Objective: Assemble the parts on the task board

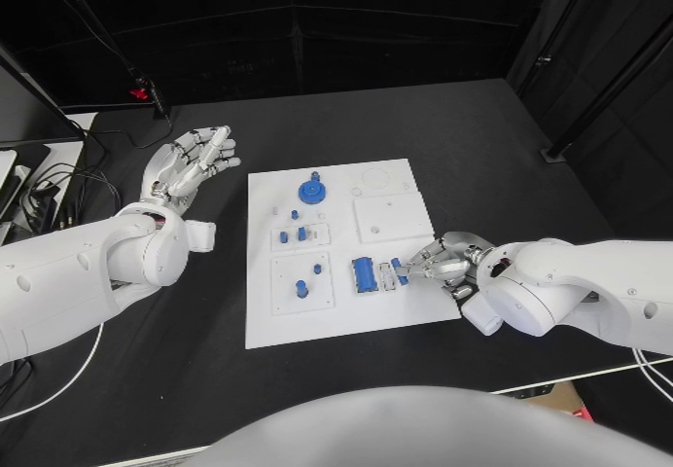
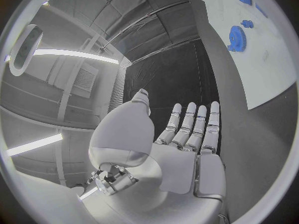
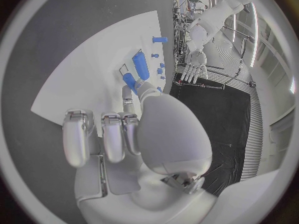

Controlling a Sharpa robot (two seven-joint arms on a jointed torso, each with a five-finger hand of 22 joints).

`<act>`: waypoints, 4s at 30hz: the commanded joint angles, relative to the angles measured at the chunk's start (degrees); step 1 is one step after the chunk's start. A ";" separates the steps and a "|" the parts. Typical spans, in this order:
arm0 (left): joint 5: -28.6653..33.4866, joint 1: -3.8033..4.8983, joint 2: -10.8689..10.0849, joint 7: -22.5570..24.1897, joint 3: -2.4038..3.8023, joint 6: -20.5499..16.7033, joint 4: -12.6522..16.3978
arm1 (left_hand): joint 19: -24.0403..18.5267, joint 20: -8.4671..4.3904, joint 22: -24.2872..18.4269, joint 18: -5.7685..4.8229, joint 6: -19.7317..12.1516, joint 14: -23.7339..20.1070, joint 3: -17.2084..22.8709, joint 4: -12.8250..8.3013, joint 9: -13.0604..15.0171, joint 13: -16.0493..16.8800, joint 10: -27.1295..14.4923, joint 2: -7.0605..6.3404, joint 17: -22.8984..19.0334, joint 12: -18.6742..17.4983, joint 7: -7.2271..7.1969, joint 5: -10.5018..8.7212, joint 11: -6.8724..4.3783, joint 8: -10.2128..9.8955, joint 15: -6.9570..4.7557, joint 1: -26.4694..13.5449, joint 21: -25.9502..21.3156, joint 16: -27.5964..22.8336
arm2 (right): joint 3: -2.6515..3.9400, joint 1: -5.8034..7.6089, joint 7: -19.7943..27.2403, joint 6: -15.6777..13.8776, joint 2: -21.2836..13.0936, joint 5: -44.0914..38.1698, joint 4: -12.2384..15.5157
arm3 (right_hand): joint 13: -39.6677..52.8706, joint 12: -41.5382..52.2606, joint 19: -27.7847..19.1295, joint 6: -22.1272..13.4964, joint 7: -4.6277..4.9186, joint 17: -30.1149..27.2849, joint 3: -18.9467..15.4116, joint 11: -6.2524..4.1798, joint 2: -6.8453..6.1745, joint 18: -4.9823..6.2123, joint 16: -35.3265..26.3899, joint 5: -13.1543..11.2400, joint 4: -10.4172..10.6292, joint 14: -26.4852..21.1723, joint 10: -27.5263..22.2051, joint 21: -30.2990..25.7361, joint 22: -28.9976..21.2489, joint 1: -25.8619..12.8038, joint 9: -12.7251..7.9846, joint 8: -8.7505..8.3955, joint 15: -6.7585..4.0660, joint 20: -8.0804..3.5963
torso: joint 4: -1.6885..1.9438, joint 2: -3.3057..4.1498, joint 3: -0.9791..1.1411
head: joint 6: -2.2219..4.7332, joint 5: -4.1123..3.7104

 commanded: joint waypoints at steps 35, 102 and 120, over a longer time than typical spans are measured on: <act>-0.02 0.10 0.15 1.22 0.06 0.39 0.08 | -0.04 0.12 0.01 -1.04 -0.39 -0.08 -0.36 0.12 -0.08 -0.09 -0.39 0.53 -0.12 0.42 8.32 0.27 -0.11 0.24 -0.03 0.16 0.33 0.37 | 0.02 0.07 -4.82 -1.67 3.84 -4.67 -1.39 | 15.08 -0.01 4.26 1.71 -1.04 15.06 -2.29 -0.06 0.75 -0.08 0.14 0.38 0.47 6.06 5.96 -0.68 14.06 -0.43 0.05 -0.67 0.11 -0.24 | -0.03 0.03 0.03 | 0.00 0.35; -0.02 0.10 0.09 1.05 0.06 0.59 0.09 | -0.13 0.13 -0.11 -1.05 -0.49 -0.06 -0.53 0.11 -0.19 -0.24 -0.45 0.66 -0.37 0.63 8.32 0.32 -0.11 0.42 -0.03 0.28 0.33 0.58 | 0.02 0.07 -7.99 3.08 5.77 -14.46 -2.64 | 15.08 -0.01 3.28 -0.32 -0.93 15.06 -14.36 -0.01 2.33 0.36 0.14 -1.53 2.34 6.06 5.96 -2.34 13.47 -2.62 3.89 1.93 -0.09 -0.44 | -0.03 -0.01 0.02 | 0.00 0.80; -0.02 0.10 0.15 1.01 0.06 0.62 -0.01 | -0.09 0.13 -0.07 -1.05 -0.51 -0.01 -0.55 0.11 -0.20 -0.27 -0.47 0.69 -0.40 0.67 8.33 0.34 -0.11 0.46 -0.04 0.32 0.34 0.64 | 0.01 0.06 -8.59 4.39 5.78 -23.48 -2.03 | 15.08 -0.01 3.16 -3.67 -0.37 15.06 -15.73 0.50 3.14 0.40 0.14 3.55 1.39 6.06 5.96 -2.56 13.41 0.20 5.43 4.00 0.27 -0.15 | -0.06 -0.01 0.01 | 0.00 0.84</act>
